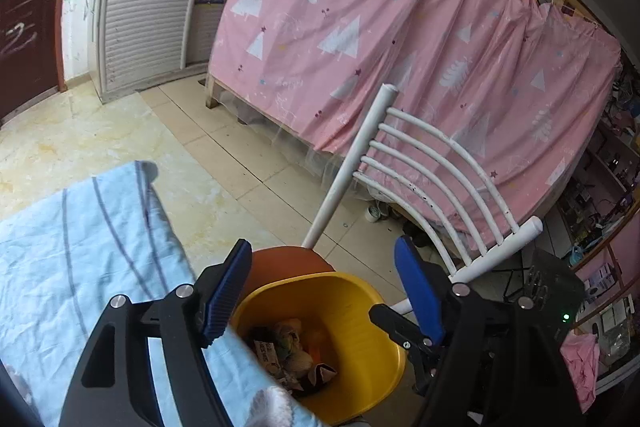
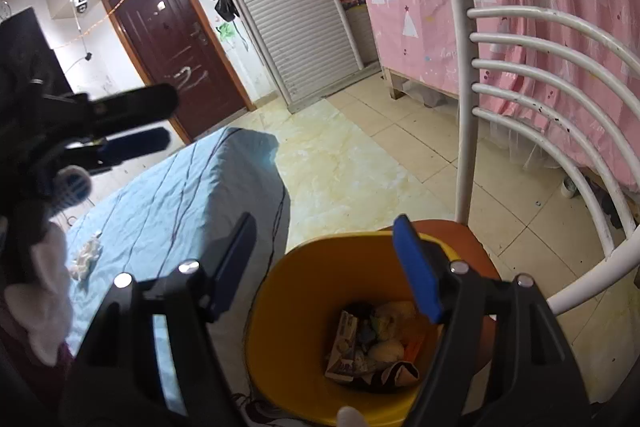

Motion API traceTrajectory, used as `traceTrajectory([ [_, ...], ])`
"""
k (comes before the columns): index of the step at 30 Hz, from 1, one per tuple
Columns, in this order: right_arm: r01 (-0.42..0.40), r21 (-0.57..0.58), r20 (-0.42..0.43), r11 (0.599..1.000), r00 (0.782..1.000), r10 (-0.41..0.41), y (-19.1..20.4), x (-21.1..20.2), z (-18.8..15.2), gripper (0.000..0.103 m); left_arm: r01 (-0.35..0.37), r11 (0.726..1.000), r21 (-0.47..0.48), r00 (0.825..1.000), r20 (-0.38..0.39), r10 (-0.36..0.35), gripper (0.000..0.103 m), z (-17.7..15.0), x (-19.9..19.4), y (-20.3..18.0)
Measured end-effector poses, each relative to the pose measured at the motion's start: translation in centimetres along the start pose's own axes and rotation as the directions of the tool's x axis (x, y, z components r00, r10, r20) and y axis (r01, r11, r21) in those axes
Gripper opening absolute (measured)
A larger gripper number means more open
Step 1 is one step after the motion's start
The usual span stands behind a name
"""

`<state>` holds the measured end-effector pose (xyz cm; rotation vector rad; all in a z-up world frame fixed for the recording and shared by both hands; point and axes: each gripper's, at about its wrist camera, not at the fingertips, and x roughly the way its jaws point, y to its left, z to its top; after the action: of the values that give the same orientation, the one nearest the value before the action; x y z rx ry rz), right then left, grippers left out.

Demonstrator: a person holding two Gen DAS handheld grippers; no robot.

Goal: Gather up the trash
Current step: 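Open both tools to drop the box and cup into the yellow bin, then move both tools back over the white tube and tissues on the bed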

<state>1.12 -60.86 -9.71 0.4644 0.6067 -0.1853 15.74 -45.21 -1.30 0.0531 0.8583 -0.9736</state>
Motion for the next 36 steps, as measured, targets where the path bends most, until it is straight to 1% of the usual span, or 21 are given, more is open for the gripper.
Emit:
traceTrajectory([
  [3,-0.014,-0.014,0.004,1.0,1.0,0.014,0.7,-0.2,0.0,0.069,-0.013,1.0,-0.003,0.999,0.034,0.013,0.066,-0.2,-2.1,0.5],
  [5,-0.036,-0.028,0.004,0.999,0.999,0.036,1.7,-0.2,0.1,0.07,-0.024,1.0,-0.003,0.998,0.052,0.024,0.067,-0.3,-3.5,1.0],
  [9,-0.069,-0.075,-0.003,0.995,0.998,0.069,4.3,-0.2,0.0,0.07,-0.072,0.997,0.007,0.994,0.079,0.071,0.069,-0.7,-6.4,2.2],
  [13,-0.102,-0.121,-0.023,0.987,0.995,0.1,7.3,0.2,-0.2,0.075,-0.131,0.991,-0.007,0.987,0.097,0.131,0.072,-1.1,-9.1,4.2],
  [15,-0.117,-0.147,-0.041,0.982,0.993,0.112,8.9,0.7,-0.3,0.075,-0.165,0.986,-0.012,0.981,0.104,0.165,0.073,-1.3,-10.4,5.3],
  [19,-0.146,-0.206,-0.07,0.968,0.989,0.134,12.1,1.3,-0.6,0.075,-0.209,0.977,-0.036,0.97,0.121,0.211,0.075,-1.9,-13.0,7.8],
  [21,-0.159,-0.232,-0.085,0.96,0.986,0.143,13.6,1.7,-0.7,0.077,-0.241,0.97,-0.041,0.96,0.133,0.245,0.076,-2.2,-14.4,9.1],
  [23,-0.174,-0.26,-0.102,0.95,0.983,0.153,15.1,2.0,-0.9,0.08,-0.279,0.959,-0.05,0.948,0.144,0.283,0.078,-2.5,-15.9,10.7],
  [26,-0.201,-0.302,-0.124,0.932,0.977,0.171,17.6,2.4,-1.2,0.081,-0.335,0.94,-0.061,0.928,0.152,0.341,0.08,-3.0,-17.9,13.0],
  [30,-0.242,-0.347,-0.162,0.906,0.967,0.196,20.9,3.2,-1.8,0.082,-0.396,0.915,-0.077,0.903,0.147,0.403,0.081,-3.9,-20.2,15.9],
  [34,-0.274,-0.399,-0.199,0.875,0.957,0.209,24.2,3.9,-2.6,0.083,-0.462,0.881,-0.1,0.872,0.131,0.472,0.082,-5.0,-21.9,19.1],
  [36,-0.287,-0.417,-0.214,0.863,0.953,0.214,25.5,4.3,-2.9,0.085,-0.476,0.872,-0.114,0.865,0.119,0.488,0.082,-5.5,-22.3,20.3],
])
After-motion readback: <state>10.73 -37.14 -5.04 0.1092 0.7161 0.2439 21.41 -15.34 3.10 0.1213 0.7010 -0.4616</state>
